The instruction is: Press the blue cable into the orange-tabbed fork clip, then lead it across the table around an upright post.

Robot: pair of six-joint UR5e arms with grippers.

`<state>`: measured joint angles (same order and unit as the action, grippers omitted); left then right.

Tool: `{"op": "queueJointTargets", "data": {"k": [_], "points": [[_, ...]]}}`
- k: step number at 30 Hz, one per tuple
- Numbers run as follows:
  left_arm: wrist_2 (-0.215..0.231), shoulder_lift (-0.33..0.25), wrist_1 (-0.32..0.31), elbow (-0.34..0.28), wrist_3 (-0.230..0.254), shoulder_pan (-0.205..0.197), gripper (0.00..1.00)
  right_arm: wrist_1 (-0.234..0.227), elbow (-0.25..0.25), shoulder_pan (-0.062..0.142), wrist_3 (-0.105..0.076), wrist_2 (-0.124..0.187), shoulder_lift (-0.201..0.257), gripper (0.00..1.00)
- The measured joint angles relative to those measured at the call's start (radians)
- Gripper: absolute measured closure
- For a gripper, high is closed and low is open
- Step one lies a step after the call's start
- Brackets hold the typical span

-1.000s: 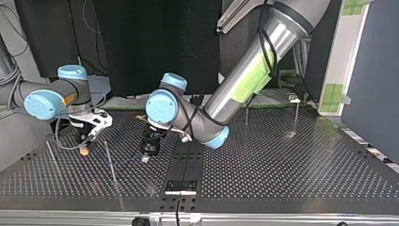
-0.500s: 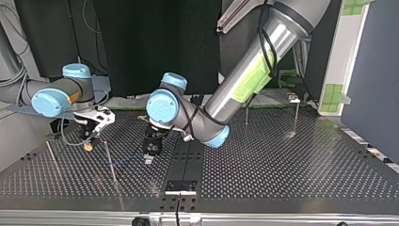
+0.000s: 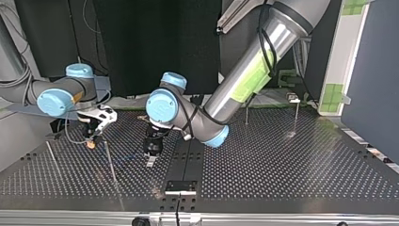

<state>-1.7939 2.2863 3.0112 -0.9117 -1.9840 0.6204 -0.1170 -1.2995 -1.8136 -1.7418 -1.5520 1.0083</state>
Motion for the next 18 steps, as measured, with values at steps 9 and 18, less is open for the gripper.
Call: {"op": "queueJointTargets", "data": {"k": [9,18], "points": [[-0.002,0.0,0.002,0.0,-0.001,0.0,0.01,-0.005,-0.01,-0.006,0.003,-0.002,-0.036,1.0],[-0.003,0.0,0.002,0.0,-0.001,0.0,0.01,-0.071,-0.057,-0.001,-0.005,-0.001,-0.047,1.0]]}}
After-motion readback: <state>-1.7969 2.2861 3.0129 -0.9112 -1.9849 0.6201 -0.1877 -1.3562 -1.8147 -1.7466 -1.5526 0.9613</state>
